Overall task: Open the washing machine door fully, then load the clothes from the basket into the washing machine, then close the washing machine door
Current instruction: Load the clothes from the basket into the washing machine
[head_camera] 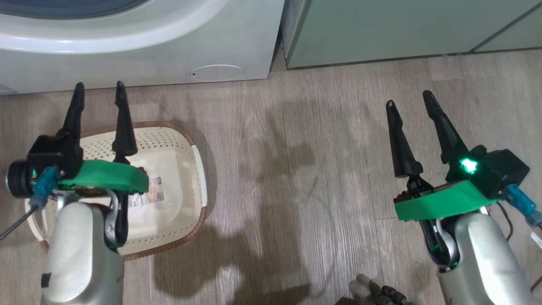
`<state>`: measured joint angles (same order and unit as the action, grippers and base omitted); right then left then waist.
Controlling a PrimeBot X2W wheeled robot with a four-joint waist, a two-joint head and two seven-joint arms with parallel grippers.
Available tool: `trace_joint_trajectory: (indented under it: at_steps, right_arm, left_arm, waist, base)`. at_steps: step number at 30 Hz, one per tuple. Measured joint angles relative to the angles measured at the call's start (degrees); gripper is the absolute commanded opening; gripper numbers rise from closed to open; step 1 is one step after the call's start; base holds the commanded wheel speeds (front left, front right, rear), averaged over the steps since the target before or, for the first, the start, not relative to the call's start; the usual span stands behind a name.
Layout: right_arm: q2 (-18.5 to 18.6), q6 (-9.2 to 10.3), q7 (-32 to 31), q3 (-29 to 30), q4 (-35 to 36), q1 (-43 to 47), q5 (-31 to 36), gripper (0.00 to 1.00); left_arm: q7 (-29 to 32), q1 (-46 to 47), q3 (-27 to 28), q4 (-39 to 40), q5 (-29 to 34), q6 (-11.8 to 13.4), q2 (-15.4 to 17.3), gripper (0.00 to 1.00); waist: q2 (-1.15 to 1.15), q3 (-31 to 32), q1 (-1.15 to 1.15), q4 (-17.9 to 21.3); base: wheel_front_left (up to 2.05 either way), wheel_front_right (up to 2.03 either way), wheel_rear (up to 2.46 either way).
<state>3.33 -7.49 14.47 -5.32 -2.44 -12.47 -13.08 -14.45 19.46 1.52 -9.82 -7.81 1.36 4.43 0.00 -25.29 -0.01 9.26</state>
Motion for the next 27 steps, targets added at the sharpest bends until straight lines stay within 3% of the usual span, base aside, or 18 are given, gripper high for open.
trace_joint_trajectory:
  at_steps: [20,27]
  right_arm:
    - [-0.01,0.0,0.0,-0.63,-0.38,0.26,0.0,1.0]
    - [-0.03,0.0,0.0,-1.4,-0.15,0.07,-0.43,1.0]
  left_arm:
    - [0.0,-0.12,2.08,-2.18,1.6,-0.73,-1.7,1.0]
    - [0.05,2.6,1.7,-9.35,4.55,-1.72,1.27,1.0]
  waist:
    - [0.0,0.25,0.0,0.13]
    - [0.0,-2.56,0.0,1.36]
  base:
    - [0.0,0.0,0.0]
    - [0.0,0.0,0.0]
